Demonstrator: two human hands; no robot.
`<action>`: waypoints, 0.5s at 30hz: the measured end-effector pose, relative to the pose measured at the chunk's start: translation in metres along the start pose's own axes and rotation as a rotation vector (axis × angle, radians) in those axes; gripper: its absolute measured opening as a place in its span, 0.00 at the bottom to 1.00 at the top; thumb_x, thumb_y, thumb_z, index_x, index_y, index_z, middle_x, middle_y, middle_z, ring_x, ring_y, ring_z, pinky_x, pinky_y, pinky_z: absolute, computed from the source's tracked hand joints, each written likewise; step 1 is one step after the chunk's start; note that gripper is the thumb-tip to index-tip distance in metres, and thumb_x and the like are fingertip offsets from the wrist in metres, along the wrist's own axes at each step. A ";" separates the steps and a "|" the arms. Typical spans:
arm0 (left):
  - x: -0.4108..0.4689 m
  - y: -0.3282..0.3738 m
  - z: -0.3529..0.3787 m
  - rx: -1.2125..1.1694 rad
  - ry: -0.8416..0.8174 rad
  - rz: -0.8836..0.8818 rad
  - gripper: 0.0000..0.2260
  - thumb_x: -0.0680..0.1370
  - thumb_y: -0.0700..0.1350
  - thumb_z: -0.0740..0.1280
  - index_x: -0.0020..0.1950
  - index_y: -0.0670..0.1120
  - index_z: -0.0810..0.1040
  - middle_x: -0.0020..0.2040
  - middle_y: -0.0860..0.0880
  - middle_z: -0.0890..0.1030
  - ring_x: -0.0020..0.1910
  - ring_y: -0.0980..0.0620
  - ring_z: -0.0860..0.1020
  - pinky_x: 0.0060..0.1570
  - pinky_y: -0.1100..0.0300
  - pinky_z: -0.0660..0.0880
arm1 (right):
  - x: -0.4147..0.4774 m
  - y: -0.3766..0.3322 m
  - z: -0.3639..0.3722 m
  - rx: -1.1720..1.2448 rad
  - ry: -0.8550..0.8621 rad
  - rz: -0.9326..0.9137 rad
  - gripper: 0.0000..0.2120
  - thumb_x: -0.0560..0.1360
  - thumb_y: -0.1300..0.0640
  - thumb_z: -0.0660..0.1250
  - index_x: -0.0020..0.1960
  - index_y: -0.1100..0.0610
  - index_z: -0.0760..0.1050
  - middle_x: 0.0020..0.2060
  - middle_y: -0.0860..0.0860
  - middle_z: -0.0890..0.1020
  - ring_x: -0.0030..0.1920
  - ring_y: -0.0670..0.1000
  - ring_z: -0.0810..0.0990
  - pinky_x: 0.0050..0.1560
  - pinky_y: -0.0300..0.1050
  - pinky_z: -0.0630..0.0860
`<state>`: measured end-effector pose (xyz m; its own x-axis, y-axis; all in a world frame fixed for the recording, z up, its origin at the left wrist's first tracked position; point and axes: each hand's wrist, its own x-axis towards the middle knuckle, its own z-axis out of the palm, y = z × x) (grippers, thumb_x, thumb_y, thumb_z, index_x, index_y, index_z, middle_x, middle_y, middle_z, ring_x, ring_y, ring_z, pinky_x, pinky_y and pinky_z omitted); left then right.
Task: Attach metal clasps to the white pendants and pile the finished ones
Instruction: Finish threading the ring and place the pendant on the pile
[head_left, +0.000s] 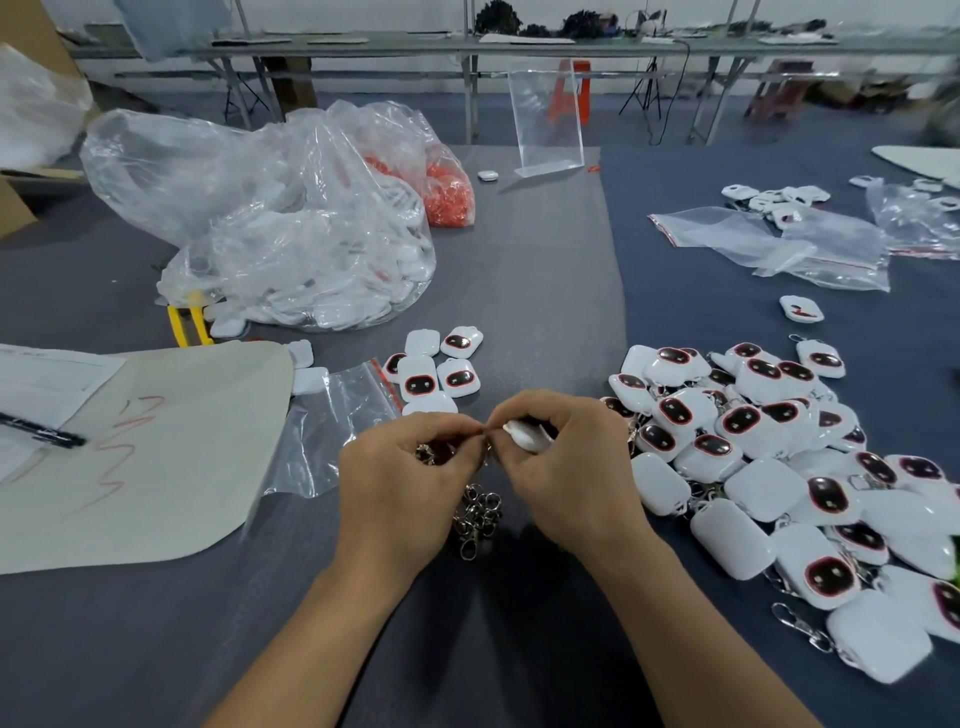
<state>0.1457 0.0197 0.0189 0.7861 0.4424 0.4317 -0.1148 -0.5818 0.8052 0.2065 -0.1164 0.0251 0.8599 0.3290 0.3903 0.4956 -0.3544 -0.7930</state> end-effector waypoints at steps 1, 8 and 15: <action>0.000 0.000 -0.001 0.000 0.001 0.017 0.16 0.70 0.39 0.77 0.36 0.63 0.83 0.37 0.66 0.83 0.39 0.63 0.82 0.40 0.76 0.71 | -0.001 -0.001 -0.001 -0.012 -0.003 -0.017 0.08 0.71 0.61 0.77 0.42 0.49 0.85 0.36 0.40 0.85 0.41 0.43 0.83 0.43 0.37 0.78; 0.003 -0.002 -0.001 -0.028 -0.034 0.004 0.05 0.71 0.44 0.71 0.38 0.55 0.82 0.33 0.58 0.81 0.33 0.59 0.77 0.35 0.72 0.69 | 0.001 -0.001 -0.001 0.150 -0.025 0.052 0.08 0.71 0.64 0.77 0.40 0.51 0.86 0.35 0.41 0.85 0.39 0.44 0.85 0.41 0.34 0.77; 0.008 -0.005 0.001 -0.168 -0.045 -0.080 0.14 0.71 0.37 0.78 0.37 0.58 0.85 0.36 0.59 0.85 0.35 0.63 0.82 0.38 0.74 0.73 | 0.006 0.005 0.002 0.301 -0.026 0.119 0.10 0.72 0.65 0.75 0.39 0.50 0.86 0.35 0.45 0.86 0.40 0.45 0.85 0.43 0.37 0.80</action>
<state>0.1527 0.0256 0.0178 0.8227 0.4498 0.3477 -0.1470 -0.4224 0.8944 0.2137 -0.1141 0.0229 0.9043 0.3244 0.2774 0.3298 -0.1184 -0.9366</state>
